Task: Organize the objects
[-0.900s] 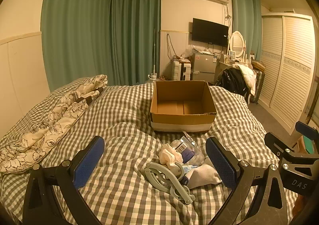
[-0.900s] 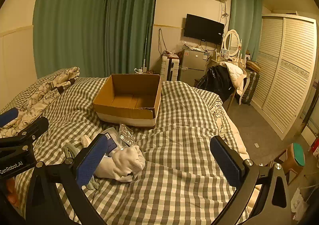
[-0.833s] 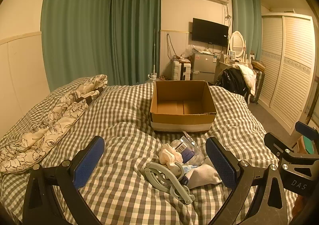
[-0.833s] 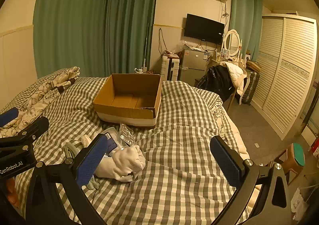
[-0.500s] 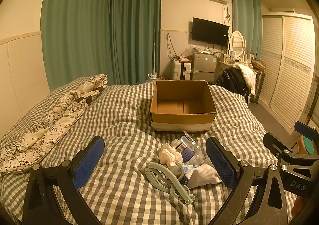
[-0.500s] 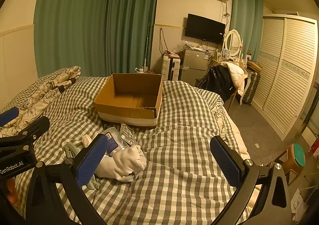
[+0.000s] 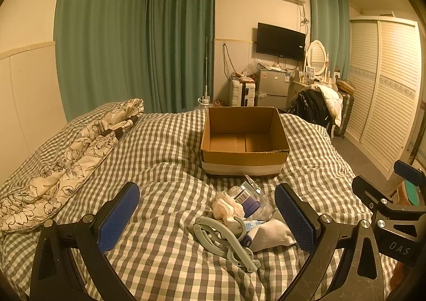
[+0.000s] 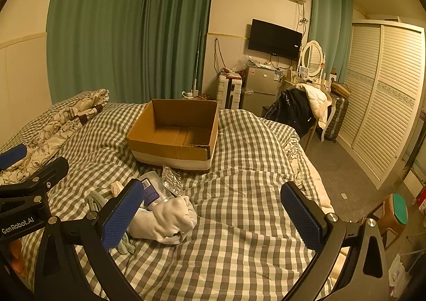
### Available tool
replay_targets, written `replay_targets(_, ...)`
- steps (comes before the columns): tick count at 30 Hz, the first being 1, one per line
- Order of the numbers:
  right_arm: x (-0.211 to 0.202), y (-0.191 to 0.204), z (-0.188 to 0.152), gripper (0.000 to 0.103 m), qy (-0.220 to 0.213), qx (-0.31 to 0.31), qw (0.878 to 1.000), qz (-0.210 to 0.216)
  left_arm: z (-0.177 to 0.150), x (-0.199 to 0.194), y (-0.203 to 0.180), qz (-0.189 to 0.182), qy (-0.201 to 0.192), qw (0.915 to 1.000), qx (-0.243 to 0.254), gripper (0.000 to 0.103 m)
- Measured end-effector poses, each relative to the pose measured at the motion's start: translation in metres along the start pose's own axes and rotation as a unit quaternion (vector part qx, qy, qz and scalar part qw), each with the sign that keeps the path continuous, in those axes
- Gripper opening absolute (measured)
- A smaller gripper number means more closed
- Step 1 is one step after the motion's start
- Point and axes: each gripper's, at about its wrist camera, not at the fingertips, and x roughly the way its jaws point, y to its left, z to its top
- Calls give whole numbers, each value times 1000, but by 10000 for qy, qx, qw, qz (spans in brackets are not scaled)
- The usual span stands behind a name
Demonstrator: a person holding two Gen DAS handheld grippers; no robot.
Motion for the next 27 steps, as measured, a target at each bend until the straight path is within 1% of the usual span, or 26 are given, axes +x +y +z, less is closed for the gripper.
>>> replay_targets(7, -4, 0, 2, 103, -63, -40, 10000, 59, 3, 0, -1, -6, 37, 10000, 27, 103)
replay_targets(13, -2, 0, -1, 103, -7, -96, 9999, 81, -2, 8, -3, 19, 228, 9997, 82, 103)
replay_targets(17, 6, -3, -6, 103, 126, -90, 9998, 95, -11, 19, 0, 78, 453, 9989, 79, 103)
replay_targets(20, 14, -6, -11, 103, 221, -57, 9997, 97, -22, 31, 3, 113, 710, 9974, 45, 103)
replay_targets(24, 28, -9, -19, 103, 400, -16, 9991, 129, -39, 55, 0, 122, 1135, 9934, 61, 103)
replay_targets(27, 41, -8, -27, 103, 562, -35, 9982, 182, -51, 73, -5, 136, 1375, 9904, 93, 103)
